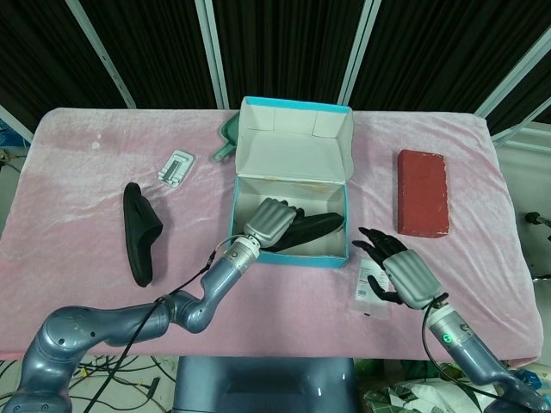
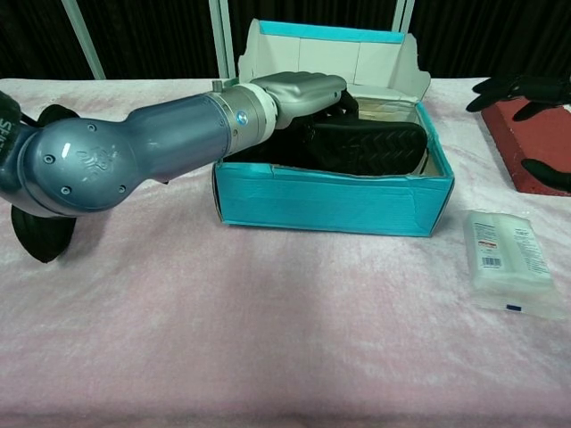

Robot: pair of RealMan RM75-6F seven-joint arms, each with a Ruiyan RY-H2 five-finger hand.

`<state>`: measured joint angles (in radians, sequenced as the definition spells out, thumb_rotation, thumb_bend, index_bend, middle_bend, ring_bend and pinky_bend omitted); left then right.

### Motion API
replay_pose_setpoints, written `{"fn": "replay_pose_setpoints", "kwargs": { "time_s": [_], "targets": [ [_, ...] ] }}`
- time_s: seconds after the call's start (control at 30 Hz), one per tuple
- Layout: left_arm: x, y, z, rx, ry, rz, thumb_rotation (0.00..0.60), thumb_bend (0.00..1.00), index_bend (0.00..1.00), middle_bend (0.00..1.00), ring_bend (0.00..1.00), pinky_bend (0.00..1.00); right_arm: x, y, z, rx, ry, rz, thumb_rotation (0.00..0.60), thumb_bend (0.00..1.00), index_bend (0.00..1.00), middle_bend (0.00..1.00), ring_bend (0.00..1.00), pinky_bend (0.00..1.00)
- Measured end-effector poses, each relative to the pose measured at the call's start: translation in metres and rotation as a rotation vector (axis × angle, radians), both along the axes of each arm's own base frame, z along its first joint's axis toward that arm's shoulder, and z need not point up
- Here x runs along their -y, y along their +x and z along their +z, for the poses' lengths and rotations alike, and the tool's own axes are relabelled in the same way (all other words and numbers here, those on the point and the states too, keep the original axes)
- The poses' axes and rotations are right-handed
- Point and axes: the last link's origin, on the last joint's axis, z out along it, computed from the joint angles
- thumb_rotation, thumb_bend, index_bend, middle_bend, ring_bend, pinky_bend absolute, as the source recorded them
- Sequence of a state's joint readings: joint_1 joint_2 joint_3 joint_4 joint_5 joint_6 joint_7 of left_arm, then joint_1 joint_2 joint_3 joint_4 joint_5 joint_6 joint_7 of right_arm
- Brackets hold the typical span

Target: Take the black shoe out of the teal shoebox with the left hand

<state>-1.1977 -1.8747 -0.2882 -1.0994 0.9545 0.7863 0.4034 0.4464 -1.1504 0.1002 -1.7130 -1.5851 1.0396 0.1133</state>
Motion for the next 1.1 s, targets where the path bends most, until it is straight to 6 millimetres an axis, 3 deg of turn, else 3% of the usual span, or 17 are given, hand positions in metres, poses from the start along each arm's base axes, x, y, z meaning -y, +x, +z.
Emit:
{"fn": "replay_pose_setpoints", "kwargs": {
  "time_s": [0.2, 0.53, 0.77, 0.9, 1.1],
  "targets": [
    [0.002, 0.003, 0.012, 0.047, 0.021, -0.012, 0.600, 0.37, 0.38, 0.48, 0.39, 0.49, 0.012, 0.002, -0.011, -0.006, 0.012, -0.025, 0.600, 0.49, 0.19, 0.00, 0.00, 0.14],
    [0.006, 0.003, 0.057, 0.204, 0.112, -0.003, 0.600, 0.37, 0.37, 0.49, 0.39, 0.49, 0.014, -0.008, -0.008, 0.006, -0.016, -0.053, 0.600, 0.49, 0.18, 0.00, 0.00, 0.14],
    [0.013, -0.006, 0.094, 0.338, 0.174, 0.037, 0.600, 0.37, 0.37, 0.49, 0.39, 0.50, 0.014, -0.017, 0.001, 0.010, -0.053, -0.077, 0.600, 0.49, 0.06, 0.00, 0.00, 0.14],
    [0.024, -0.020, 0.120, 0.407, 0.199, 0.077, 0.600, 0.37, 0.36, 0.48, 0.39, 0.50, 0.013, -0.026, 0.010, 0.014, -0.078, -0.108, 0.600, 0.49, 0.02, 0.00, 0.00, 0.14],
    [0.044, -0.072, 0.164, 0.411, 0.272, 0.178, 0.600, 0.36, 0.35, 0.48, 0.39, 0.50, 0.008, -0.040, 0.024, 0.031, -0.114, -0.153, 0.600, 0.49, 0.00, 0.00, 0.00, 0.14]
  ]
}}
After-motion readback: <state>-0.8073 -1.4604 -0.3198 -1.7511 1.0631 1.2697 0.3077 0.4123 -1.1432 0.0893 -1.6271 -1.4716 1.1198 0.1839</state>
